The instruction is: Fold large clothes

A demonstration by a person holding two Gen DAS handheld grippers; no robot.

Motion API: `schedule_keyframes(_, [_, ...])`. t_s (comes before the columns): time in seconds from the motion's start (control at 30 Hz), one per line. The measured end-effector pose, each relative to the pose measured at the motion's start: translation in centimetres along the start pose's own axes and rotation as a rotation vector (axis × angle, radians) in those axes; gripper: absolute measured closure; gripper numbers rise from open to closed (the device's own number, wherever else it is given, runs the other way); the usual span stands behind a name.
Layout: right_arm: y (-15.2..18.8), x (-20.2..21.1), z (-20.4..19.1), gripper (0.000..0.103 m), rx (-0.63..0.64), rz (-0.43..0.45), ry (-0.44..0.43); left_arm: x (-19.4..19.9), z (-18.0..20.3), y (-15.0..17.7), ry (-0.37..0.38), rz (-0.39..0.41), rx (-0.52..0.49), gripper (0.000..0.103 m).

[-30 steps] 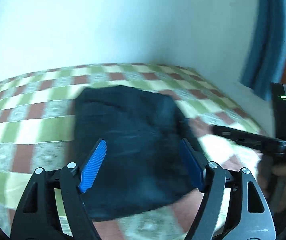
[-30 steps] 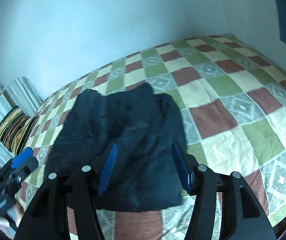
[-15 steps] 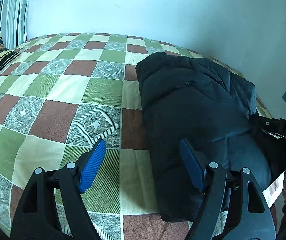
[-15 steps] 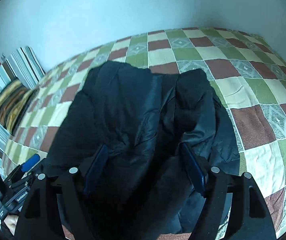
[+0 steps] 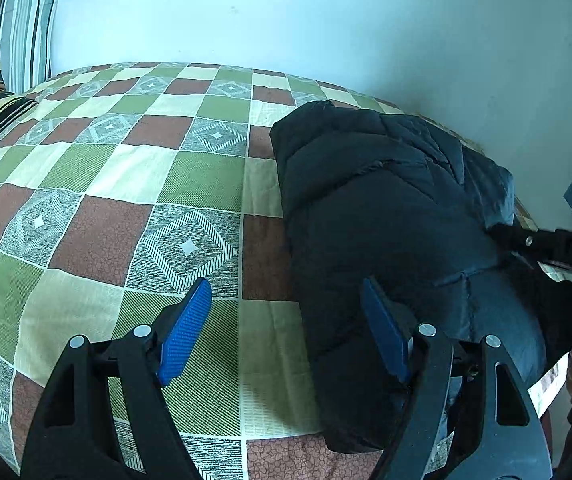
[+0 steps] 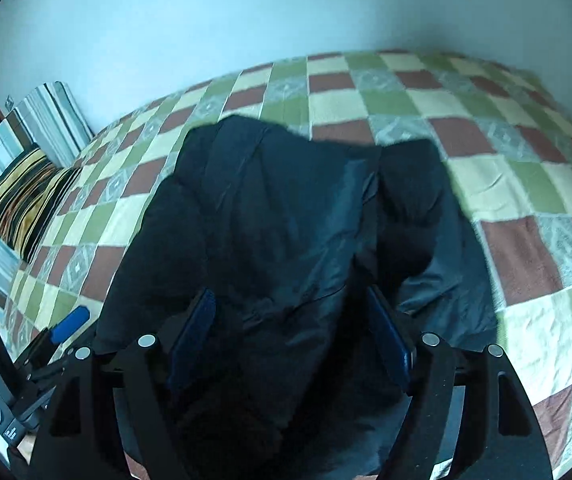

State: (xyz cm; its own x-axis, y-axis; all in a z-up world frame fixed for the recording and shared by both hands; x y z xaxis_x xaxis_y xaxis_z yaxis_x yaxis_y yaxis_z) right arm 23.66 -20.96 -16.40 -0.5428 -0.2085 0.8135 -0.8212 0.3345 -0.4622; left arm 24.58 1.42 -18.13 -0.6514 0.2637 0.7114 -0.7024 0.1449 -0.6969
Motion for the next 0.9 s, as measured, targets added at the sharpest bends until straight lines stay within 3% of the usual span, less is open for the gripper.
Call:
schedule_keyframes(0.13, [1.1, -0.3, -0.9, 0.07, -0.005, -0.061, -0.076, -0.1, 0.1, 0.0, 0.0, 0.003, -0.001, 0.027])
schedule_keyframes(0.23, [1.2, 0.2, -1.4, 0.09, 0.034, -0.048, -0.076, 0.0, 0.3, -0.3, -0.003, 0.006, -0.012, 0.027])
schedule_keyframes(0.47, [-0.1, 2.7, 1.7, 0.096, 0.015, 0.063, -0.007, 1.4, 2.2, -2.2, 0.07, 0.055, -0.024, 0.027])
schedule_keyframes(0.63, [-0.5, 2.8, 6.2, 0.096, -0.064, 0.064, 0.025, 0.8, 6.6, -4.0, 0.132, 0.059, -0.102, 0.027])
schedule_keyframes(0.77, [-0.1, 2.4, 9.3, 0.096, -0.12, 0.052, 0.028, -1.3, 10.2, -3.9, 0.123, 0.005, -0.194, 0.027])
schedule_keyframes(0.9, [0.2, 0.8, 11.1, 0.095, -0.156, 0.019, 0.01, -3.3, 11.5, -2.8, 0.127, -0.064, -0.192, 0.025])
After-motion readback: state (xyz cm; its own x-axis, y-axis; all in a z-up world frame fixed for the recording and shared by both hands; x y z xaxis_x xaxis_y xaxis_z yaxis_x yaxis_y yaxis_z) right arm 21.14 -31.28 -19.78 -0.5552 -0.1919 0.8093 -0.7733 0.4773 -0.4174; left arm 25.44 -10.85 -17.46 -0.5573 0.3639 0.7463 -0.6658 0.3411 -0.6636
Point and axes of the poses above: each gripper's, at about its wrist camera, not at the fingertips, and x roughly against the way its jaws point, z to its right, y to its underside, the point moved 10 cm from there along -x, roughly the way its jaws point, and after that the axes turned 10 degrees about -x, right-handed, at the moved point
